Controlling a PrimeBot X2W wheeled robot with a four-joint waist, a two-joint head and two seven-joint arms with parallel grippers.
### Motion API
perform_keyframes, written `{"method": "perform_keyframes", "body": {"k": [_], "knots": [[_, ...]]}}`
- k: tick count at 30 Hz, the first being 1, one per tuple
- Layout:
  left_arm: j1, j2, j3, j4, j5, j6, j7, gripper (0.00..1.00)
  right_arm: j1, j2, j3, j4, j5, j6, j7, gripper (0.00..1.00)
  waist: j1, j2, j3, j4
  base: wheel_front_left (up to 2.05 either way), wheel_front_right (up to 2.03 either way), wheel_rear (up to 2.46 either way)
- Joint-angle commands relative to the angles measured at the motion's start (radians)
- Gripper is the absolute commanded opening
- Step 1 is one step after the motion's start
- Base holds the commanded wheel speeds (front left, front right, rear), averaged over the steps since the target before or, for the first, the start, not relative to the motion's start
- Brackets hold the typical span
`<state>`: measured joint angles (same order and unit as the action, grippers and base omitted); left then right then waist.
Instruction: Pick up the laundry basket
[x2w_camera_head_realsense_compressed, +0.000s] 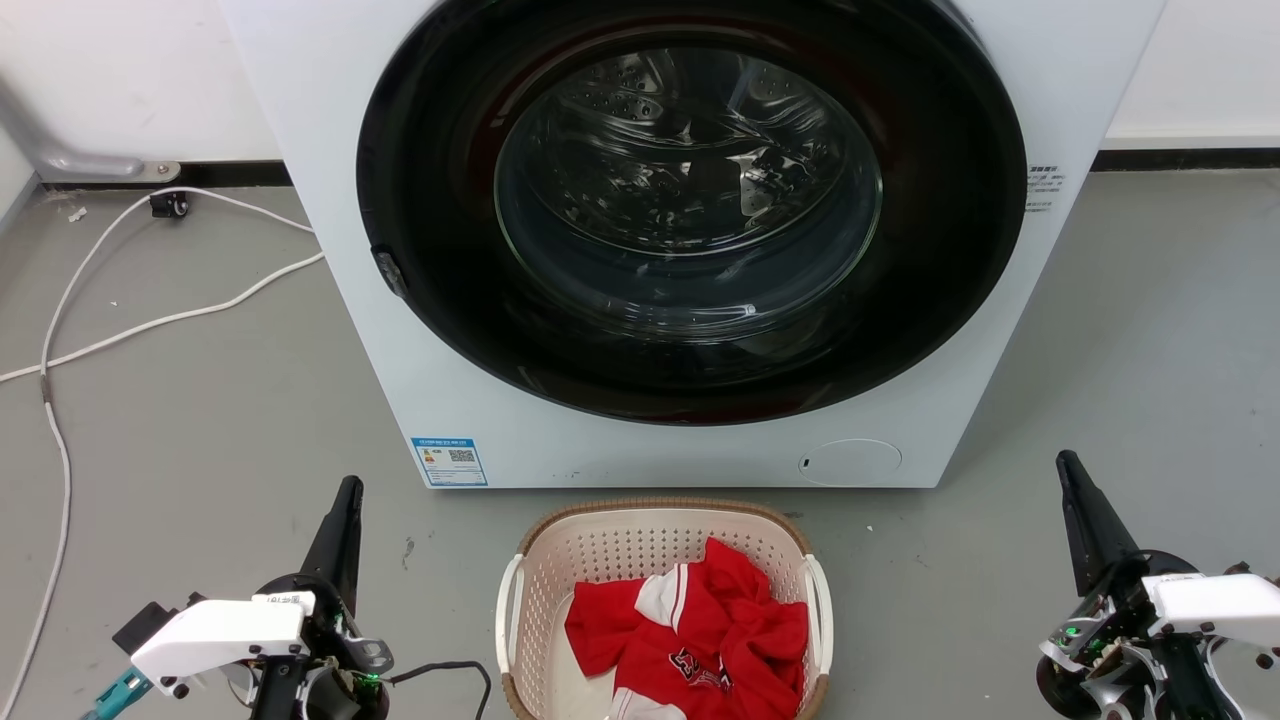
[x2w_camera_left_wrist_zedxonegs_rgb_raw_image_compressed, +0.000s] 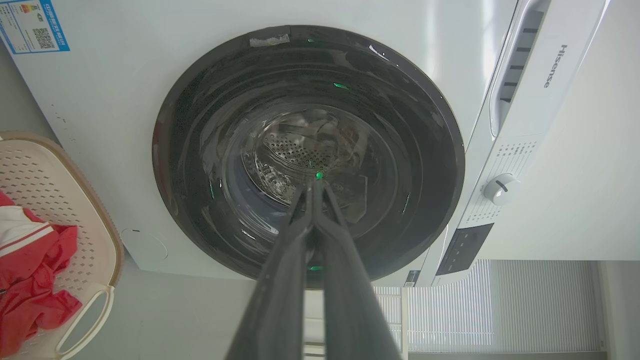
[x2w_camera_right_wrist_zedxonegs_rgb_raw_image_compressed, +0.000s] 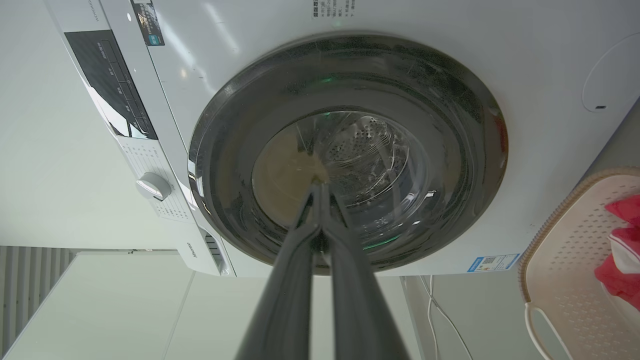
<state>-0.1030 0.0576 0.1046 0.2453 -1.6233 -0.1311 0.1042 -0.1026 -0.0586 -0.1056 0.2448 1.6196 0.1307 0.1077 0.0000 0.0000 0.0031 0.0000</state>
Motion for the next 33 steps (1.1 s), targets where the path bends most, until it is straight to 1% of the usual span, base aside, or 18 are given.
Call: {"method": "perform_keyframes", "body": {"k": [1,30,31,33], "knots": [[-0.01,-0.001,0.003,0.001,0.004,-0.002,0.006,0.0,-0.011,0.004,-0.002,0.001,-0.002,0.0,0.004,0.0,0.0,0.0,0.0,0.0,0.0,0.0,0.0],[-0.01,-0.004,0.007,0.002,0.009,-0.002,0.007,0.0,-0.012,0.006,-0.005,0.001,-0.005,0.0,0.006,0.0,0.0,0.0,0.0,0.0,0.0,0.0,0.0],[0.0,-0.002,0.004,0.001,0.002,0.0,0.006,1.0,0.0,0.002,-0.003,0.001,-0.001,0.0,0.003,1.0,0.0,0.0,0.0,0.0,0.0,0.0,0.0],[0.011,-0.006,0.002,0.016,0.001,0.0,0.006,1.0,0.012,0.004,-0.002,0.016,-0.001,0.0,0.002,1.0,0.0,0.0,0.0,0.0,0.0,0.0,0.0]]}}
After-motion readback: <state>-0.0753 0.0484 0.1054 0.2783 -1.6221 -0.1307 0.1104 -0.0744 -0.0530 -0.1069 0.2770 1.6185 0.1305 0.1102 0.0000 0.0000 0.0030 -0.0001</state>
